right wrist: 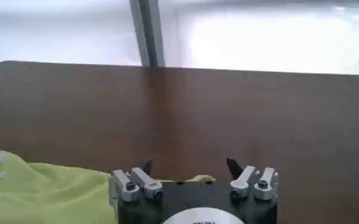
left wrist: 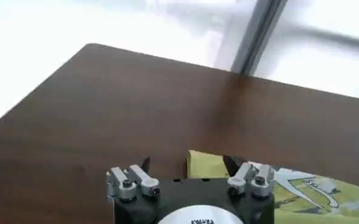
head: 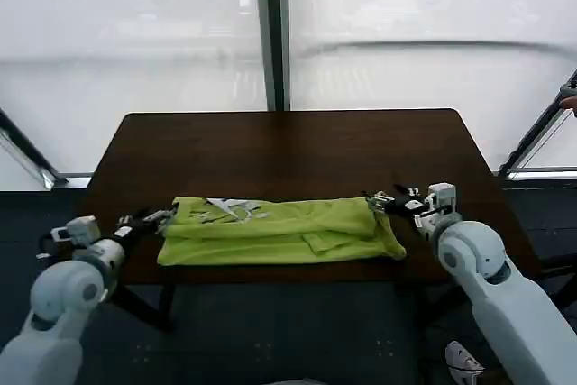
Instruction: Fold and organize the clothes.
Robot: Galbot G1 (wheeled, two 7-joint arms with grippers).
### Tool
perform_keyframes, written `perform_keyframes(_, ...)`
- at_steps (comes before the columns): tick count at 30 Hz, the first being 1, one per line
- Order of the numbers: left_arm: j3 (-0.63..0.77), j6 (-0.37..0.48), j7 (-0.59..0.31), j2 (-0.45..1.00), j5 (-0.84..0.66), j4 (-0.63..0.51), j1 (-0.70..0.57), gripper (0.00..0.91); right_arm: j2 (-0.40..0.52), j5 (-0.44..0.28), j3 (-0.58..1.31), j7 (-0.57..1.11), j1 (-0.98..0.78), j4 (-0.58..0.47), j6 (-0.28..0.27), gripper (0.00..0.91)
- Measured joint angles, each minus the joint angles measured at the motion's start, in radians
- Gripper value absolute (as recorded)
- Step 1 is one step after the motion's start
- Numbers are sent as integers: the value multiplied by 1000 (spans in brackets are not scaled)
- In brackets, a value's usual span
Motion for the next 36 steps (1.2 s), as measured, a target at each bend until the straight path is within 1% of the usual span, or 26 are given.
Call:
perform_keyframes(1, 0, -1, 1, 0, 0, 2, -2, 224, 1, -1, -1, 0, 0, -1, 0, 49)
perform_keyframes(2, 1, -3, 2, 0, 0, 4, -3, 176, 2, -2, -1, 0, 0, -2, 0, 29)
perform_keyframes(4, 4, -6, 3, -1, 0, 9, -7, 156, 3, -2, -1, 0, -1, -3, 1, 10)
perform_keyframes(11, 11, -18, 5, -9, -1, 29, -19, 146, 3, -2, 3, 1, -1, -7, 15, 0)
perform_keyframes(24, -18, -39, 5, -16, -15, 31, -14, 137, 36, 3, 17, 29, 22, -56, 97, 0)
perform_keyframes(32, -31, -41, 5, -16, -18, 26, -8, 146, 52, 3, 13, 31, 27, -67, 107, 0)
perform_keyframes(33, -32, -41, 5, -16, -19, 26, -8, 195, 53, 3, 13, 31, 27, -66, 107, 0)
perform_keyframes(34, -34, -39, 8, -16, -19, 25, -6, 546, 53, 3, 12, 31, 27, -66, 106, 0)
perform_keyframes(35, -34, -39, 12, -15, -19, 23, -3, 878, 53, 3, 11, 30, 26, -64, 106, 0)
perform_keyframes(36, -33, -40, 15, -14, -19, 22, -2, 878, 54, 3, 10, 30, 26, -63, 105, 0)
